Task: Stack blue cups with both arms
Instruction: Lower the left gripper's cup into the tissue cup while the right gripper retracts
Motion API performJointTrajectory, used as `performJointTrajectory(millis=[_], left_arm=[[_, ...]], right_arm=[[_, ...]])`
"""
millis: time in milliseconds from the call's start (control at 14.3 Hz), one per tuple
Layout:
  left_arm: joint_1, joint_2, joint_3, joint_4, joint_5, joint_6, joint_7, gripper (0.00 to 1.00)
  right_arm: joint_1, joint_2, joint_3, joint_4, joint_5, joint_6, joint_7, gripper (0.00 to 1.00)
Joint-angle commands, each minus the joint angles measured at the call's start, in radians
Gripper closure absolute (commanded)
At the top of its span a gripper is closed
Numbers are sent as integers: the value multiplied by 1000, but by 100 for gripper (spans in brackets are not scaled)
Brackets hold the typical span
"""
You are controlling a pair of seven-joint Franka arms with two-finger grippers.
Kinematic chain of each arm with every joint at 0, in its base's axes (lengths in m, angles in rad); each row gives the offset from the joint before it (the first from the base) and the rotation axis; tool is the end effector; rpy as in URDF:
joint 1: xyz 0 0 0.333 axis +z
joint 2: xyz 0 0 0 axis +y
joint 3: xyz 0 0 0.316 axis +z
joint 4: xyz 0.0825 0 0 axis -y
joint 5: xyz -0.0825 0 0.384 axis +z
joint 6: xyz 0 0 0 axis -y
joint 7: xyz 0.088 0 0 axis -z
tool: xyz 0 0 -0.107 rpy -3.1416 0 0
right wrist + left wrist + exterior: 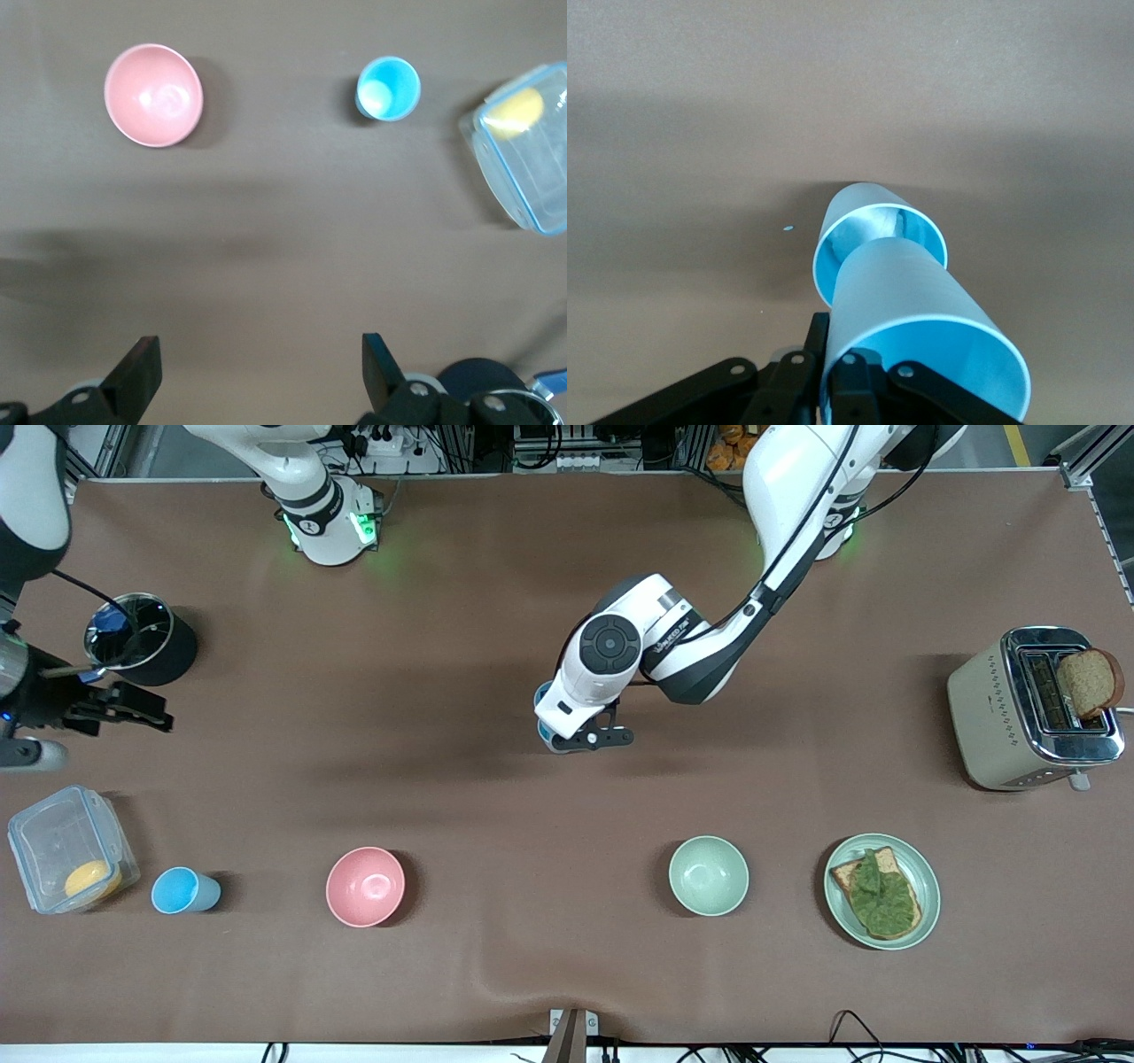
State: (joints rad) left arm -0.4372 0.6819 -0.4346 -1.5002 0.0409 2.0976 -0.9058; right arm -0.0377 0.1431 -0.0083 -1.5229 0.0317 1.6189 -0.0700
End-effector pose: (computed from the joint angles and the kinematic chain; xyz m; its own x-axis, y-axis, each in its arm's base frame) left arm 0.4944 -0.5046 0.2937 0.9760 0.0823 -0.2015 0.1077 -0.9871 0.1188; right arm 0.5992 -0.0240 0.5687 0.9987 0.0225 -0.0449 0.0210 -0.9992 -0.0336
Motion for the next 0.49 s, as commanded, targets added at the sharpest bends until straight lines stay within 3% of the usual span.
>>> performJointTrajectory(millis=[0, 420], left_arm=[[-21, 8, 23, 26, 36, 19, -28, 0], [-17, -31, 49, 26, 76, 19, -25, 0]], right_arm=[[-31, -160, 31, -167, -13, 32, -10, 0], [-39, -154, 53, -149, -32, -7, -10, 0]])
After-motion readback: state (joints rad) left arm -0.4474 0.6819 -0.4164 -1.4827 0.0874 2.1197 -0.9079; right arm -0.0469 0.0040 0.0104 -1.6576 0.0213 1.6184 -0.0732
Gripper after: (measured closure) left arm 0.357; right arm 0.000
